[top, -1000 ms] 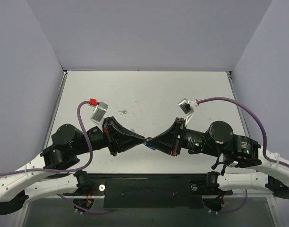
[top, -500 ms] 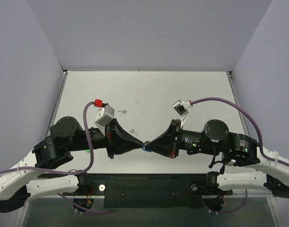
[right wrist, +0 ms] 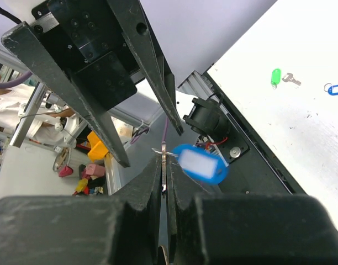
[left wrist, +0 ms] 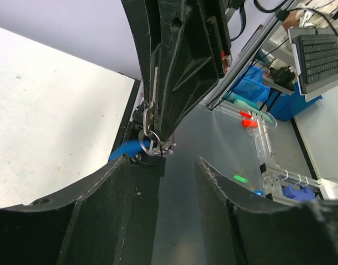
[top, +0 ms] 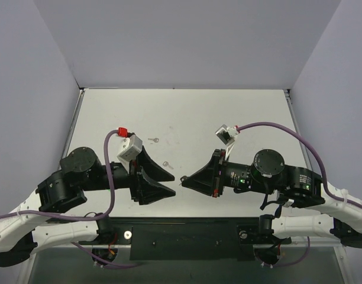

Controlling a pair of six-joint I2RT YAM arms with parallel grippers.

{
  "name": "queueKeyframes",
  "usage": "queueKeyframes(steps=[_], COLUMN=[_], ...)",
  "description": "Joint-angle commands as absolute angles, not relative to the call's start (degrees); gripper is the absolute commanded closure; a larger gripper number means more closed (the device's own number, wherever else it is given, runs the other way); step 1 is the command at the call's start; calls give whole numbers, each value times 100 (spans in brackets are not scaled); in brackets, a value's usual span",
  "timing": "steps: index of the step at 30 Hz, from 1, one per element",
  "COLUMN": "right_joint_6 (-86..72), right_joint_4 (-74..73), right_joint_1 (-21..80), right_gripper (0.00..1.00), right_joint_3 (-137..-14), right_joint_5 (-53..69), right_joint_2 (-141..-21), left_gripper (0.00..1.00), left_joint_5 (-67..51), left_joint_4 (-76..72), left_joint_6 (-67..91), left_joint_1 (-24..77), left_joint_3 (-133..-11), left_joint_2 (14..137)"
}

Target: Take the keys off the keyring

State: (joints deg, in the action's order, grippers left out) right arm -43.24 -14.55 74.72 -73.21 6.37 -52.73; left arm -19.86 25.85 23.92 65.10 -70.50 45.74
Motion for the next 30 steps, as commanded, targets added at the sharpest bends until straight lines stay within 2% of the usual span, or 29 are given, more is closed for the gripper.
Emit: queueKeyframes(steps=[1, 13, 19, 30], right_joint_6=[-4254, -4289, -4289, -4324], right_joint_4=[-1151, -1046, -1002, -932], right_joint_1=[7480, 7506, 7506, 7506], right_gripper=[100, 100, 100, 100], right_joint_3=[-7523, -7506, -7488, -7488], right_joint_5=[536, 492, 519, 492], right_joint_2=[-5142, -5107, -5115, -5124], left_gripper=[38, 40, 43, 46], left_joint_5=[-1794, -1371, -1441, -1784], left_joint_4=[2338, 1882, 1266, 958], left_joint_6=[2514, 2759, 2979, 2988], left_joint_1=[6530, 6530, 6530, 6548], left_joint_3=[-7066, -6593, -6223, -6354], left_joint_2=[4263, 3982, 3937, 4324])
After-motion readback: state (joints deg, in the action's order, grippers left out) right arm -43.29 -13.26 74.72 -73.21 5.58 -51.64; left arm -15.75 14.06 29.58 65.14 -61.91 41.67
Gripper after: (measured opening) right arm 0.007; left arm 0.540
